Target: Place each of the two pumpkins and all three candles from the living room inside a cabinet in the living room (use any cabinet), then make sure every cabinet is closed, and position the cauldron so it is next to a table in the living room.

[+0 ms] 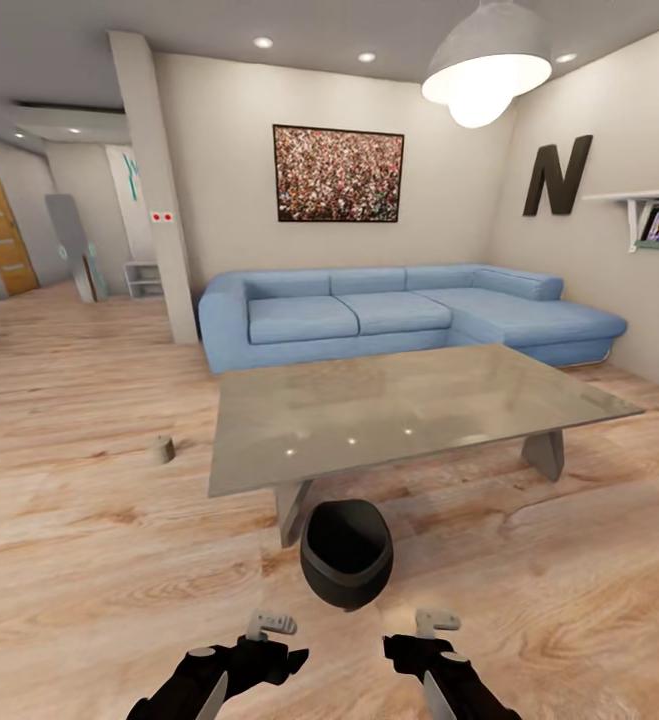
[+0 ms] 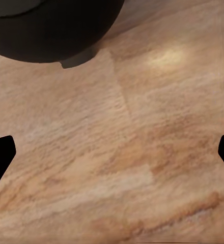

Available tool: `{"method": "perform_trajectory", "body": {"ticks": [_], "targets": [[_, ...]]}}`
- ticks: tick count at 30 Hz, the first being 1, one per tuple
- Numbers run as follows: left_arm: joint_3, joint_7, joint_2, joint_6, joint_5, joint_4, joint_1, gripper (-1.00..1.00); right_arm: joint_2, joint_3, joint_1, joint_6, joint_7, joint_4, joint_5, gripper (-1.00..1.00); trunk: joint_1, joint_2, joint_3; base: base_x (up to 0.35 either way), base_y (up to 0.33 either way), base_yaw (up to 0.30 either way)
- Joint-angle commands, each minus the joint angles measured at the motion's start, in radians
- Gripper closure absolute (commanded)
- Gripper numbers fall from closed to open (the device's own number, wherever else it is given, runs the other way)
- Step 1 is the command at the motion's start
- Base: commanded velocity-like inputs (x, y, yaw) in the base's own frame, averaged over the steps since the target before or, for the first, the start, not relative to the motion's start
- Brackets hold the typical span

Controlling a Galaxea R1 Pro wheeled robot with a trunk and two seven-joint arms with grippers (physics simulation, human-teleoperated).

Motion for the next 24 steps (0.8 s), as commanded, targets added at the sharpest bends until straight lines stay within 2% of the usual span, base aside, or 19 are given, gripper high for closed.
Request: {"method": "perform_trajectory", "body": {"ticks": [1,14,24], "targets": [[0.0,-0.002,0.0,0.007,0.001,-0.002,0.0,-1.0,0.0,0.001,0.0,0.004,-0.005,-0.002,-0.008,-1.0,0.0,0.0,0.0,-0.062,0.053,-0.239],[-0.003,-0.001,-0.003,0.003,-0.002,0.002,0.001,-1.0,-0.019,-0.002,0.0,0.001,-0.003,0.005,-0.012,-1.0,0.0,0.0,0.009,-0.158,0.195,-0.264],[-0.003,0.0,-0.004,0.002,-0.002,0.003,0.001,-1.0,-0.023,-0.002,0.0,0.001,-0.003,0.008,-0.013,-1.0,0.0,0.0,0.016,-0.203,0.229,-0.269]]}}
